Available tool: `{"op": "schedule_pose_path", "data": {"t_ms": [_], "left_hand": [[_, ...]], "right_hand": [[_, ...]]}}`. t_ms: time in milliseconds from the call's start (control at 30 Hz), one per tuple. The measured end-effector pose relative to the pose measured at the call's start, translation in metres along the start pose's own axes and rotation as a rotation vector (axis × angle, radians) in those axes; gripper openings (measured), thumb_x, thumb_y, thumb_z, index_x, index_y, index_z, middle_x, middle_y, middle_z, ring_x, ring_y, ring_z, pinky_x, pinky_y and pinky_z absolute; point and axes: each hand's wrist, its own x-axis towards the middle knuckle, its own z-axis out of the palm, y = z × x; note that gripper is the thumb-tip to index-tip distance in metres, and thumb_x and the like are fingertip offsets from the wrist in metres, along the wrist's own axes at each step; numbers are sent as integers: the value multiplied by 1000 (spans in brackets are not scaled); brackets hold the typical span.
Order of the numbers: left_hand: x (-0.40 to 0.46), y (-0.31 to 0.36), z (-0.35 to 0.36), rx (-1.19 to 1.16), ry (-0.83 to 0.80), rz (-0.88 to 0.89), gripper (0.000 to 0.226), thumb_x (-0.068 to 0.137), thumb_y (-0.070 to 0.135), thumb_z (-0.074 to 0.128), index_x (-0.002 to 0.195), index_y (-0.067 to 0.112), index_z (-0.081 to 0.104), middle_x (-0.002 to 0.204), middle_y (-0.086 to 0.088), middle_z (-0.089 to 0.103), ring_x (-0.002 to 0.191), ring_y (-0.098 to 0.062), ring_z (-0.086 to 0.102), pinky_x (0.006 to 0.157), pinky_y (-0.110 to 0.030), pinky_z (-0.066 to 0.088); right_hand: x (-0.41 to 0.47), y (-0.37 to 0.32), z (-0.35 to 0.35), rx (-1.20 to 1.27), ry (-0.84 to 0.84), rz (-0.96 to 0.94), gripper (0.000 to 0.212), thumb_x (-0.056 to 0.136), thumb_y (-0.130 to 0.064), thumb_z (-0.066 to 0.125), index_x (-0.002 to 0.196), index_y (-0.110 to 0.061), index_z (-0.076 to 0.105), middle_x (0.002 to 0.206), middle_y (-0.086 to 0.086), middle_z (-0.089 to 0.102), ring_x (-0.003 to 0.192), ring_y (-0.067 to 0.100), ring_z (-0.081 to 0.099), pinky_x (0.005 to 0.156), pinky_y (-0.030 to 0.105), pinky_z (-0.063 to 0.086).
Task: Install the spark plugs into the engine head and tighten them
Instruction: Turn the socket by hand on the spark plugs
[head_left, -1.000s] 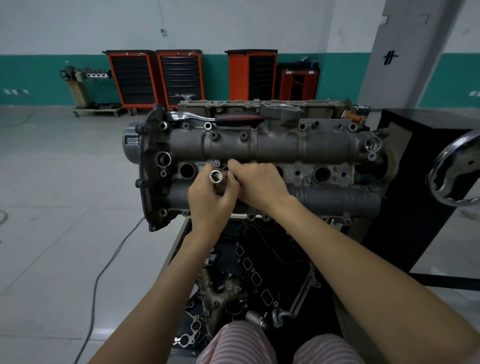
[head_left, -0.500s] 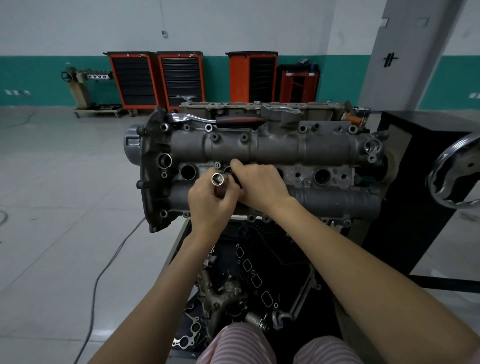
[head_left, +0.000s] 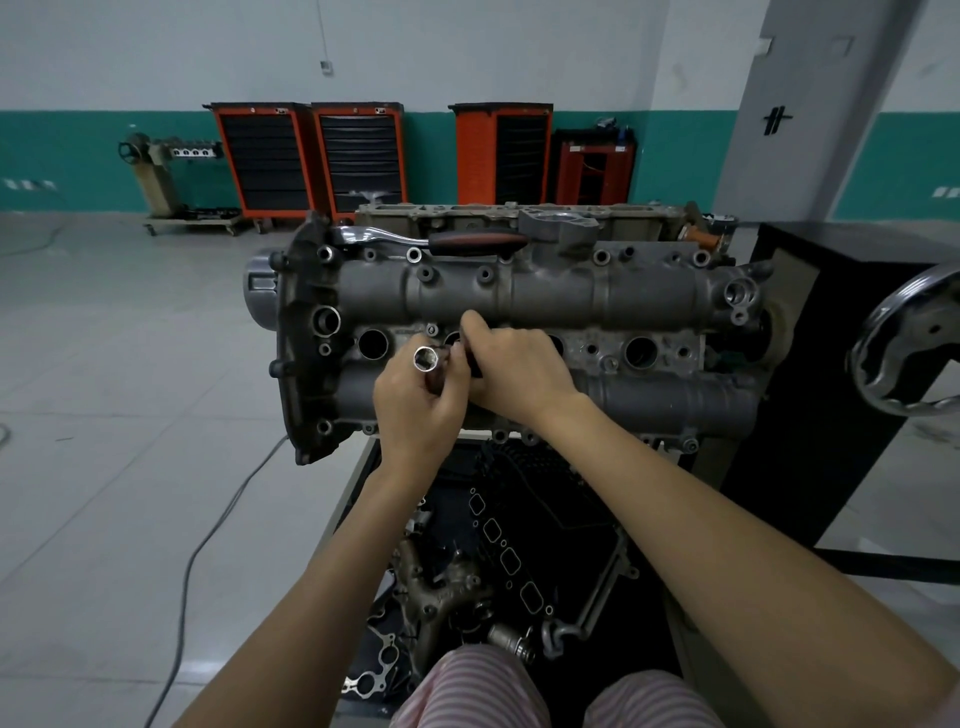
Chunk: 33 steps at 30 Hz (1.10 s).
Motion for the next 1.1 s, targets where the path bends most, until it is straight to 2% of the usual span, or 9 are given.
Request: {"op": "schedule_pose_path", "data": {"t_ms": [200,267,333,433,600,700,900,1000,1100], "left_hand": [[2,0,1,24,-2,-15,44,84,34,49,55,2,44,49,12,31,49,-10,32,48,-20,26],[2,-1,1,-4,-2,-49,53,84,38,52,49,-1,42,42,5,31,44,-8,29,45,-29,28],[3,-2,1,-29,-11,-74,61,84,42,53,48,-6,45,40,-10,36,42,-23,32,43,-40,29],[2,-2,0,-22,-17,-64,59,86,41,50,53,-9,51,44,-16,45,44,-30,42,45,-45,34],[0,1,-1,18,-4,5,42,85,30,46,61,-4,51,53,-1,42,52,-14,38,51,-28,33],[1,1,-2,16,-13,8,35,85,29,47,58,7,41,53,12,32,51,-10,33,51,-23,29],[2,0,0,-3,-12,-28,46,85,34,53,51,29,22,43,12,21,44,-7,26,46,-17,20],[1,-2,0,24,-6,1,41,87,32,49,51,21,31,46,14,25,45,-8,27,48,-15,23],[0,-2,0,18,-13,-14,41,87,32,45,58,2,45,53,14,33,49,-8,32,51,-17,27]], "right_hand": [[2,-1,-2,56,29,32,14,80,-17,63,74,-6,59,63,15,64,57,38,60,50,29,26],[1,-2,-4,34,12,49,15,81,-22,63,79,-7,62,67,15,66,62,38,61,51,29,26],[1,0,-2,21,-10,47,19,83,-28,59,85,-9,61,73,13,67,68,37,62,53,29,26],[0,0,2,22,-18,27,23,86,-33,53,88,-10,54,76,9,67,70,35,63,52,29,26],[1,1,2,9,-1,17,23,86,-29,51,91,-7,48,71,10,65,62,34,61,48,28,22],[1,-1,0,33,29,1,16,83,-21,58,79,-5,54,67,14,64,58,37,60,49,28,25],[0,-2,-3,35,92,43,9,73,-18,69,70,-10,67,60,8,66,53,31,61,49,24,27],[0,-1,-1,28,41,35,16,82,-25,59,80,-11,65,70,8,68,65,32,64,52,27,28],[0,-1,1,21,49,36,20,83,-26,57,83,-7,55,67,10,65,60,36,61,49,29,25]]}}
